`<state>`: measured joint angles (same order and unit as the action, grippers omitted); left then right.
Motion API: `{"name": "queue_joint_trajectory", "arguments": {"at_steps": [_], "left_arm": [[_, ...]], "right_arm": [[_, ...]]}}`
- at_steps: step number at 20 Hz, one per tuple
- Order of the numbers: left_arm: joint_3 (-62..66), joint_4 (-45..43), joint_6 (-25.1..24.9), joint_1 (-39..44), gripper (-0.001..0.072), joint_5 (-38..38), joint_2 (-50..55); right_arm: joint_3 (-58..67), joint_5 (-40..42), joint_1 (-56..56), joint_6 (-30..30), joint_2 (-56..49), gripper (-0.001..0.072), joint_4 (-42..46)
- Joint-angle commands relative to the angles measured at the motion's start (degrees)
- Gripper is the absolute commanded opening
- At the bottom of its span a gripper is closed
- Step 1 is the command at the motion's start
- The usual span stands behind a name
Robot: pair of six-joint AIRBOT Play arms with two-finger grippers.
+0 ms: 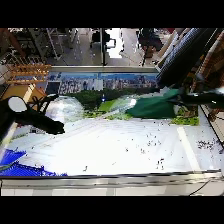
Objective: Fold the clothes and pants, and hang the long-sleeved shirts on hangers.
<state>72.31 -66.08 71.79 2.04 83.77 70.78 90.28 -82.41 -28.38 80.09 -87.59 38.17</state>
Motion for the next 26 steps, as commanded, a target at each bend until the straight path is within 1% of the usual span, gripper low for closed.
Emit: {"name": "queue_joint_trajectory", "arguments": {"at_steps": [1,4,6,7,9,11,12,13,14,15,17,18,19,20,22,23,25,26], "left_arm": [[-0.02,-1.62,-0.17,-0.22,0.0010,2.95,-5.66],[-0.02,-1.55,-0.17,-0.20,0.0010,4.33,-7.15],[-0.02,-1.18,-0.15,-0.17,0.0011,4.11,-7.13],[-0.02,-1.16,-0.17,-0.07,0.0010,3.82,-7.10],[-0.02,-1.22,-0.22,-0.07,0.0011,3.45,-7.06],[-0.02,-1.64,-0.22,-0.37,0.0010,3.50,-6.97],[0.00,-1.64,-0.22,-0.48,0.0010,3.56,-6.99],[0.02,-1.62,-0.22,-0.52,0.0011,3.61,-6.99],[0.07,-1.66,-0.22,-0.76,0.0011,3.98,-6.99],[0.17,-2.05,-0.22,-1.14,0.0010,4.17,-6.99],[1.18,-6.14,-0.22,-2.27,0.0010,4.46,-6.95],[2.19,-10.34,-0.17,-2.99,0.0011,4.46,-6.95],[3.15,-14.91,-0.04,-3.96,0.0011,4.31,-6.95],[3.80,-18.99,0.02,-5.09,0.0010,4.26,-6.95],[4.20,-25.40,0.46,-8.00,0.0011,4.39,-6.99],[4.20,-26.40,0.48,-9.66,0.0012,4.37,-7.13],[4.31,-26.45,1.60,-12.52,0.0012,4.26,-8.15],[4.31,-26.49,1.49,-13.27,0.0012,3.58,-9.01]], "right_arm": [[-17.94,2.14,-20.33,-1.70,13.57,0.0017,2.80],[-35.26,7.23,-38.47,-1.70,20.76,0.0017,12.44],[-46.71,11.85,-48.35,-1.79,23.87,0.0016,16.31],[-50.88,13.27,-51.32,-1.79,24.44,0.0016,17.49],[-55.36,15.61,-53.11,-1.90,24.41,0.0017,21.05],[-54.88,15.61,-52.94,-1.27,24.46,0.0019,23.98],[-53.55,14.14,-52.94,-1.18,24.44,0.0046,25.92],[-51.91,12.37,-52.94,-1.18,24.44,0.0305,28.20],[-49.40,10.25,-52.94,-1.22,24.44,0.0646,30.91],[-46.12,7.98,-52.94,-1.09,24.44,0.0699,32.37],[-37.59,4.55,-52.13,-0.79,24.44,0.0696,30.08],[-33.24,3.96,-50.12,-0.83,24.44,0.0668,27.82],[-30.21,4.17,-47.04,-2.19,24.37,0.0589,25.27],[-28.30,4.74,-42.27,-5.31,24.11,0.0527,21.66],[-28.09,5.95,-29.97,-10.93,23.34,0.0514,15.74],[-28.09,5.90,-22.91,-11.56,22.67,0.0514,15.41],[-28.09,6.54,-7.76,-11.89,21.40,0.0512,17.66],[-28.09,8.85,-0.35,-11.87,21.00,0.0511,19.98]]}}
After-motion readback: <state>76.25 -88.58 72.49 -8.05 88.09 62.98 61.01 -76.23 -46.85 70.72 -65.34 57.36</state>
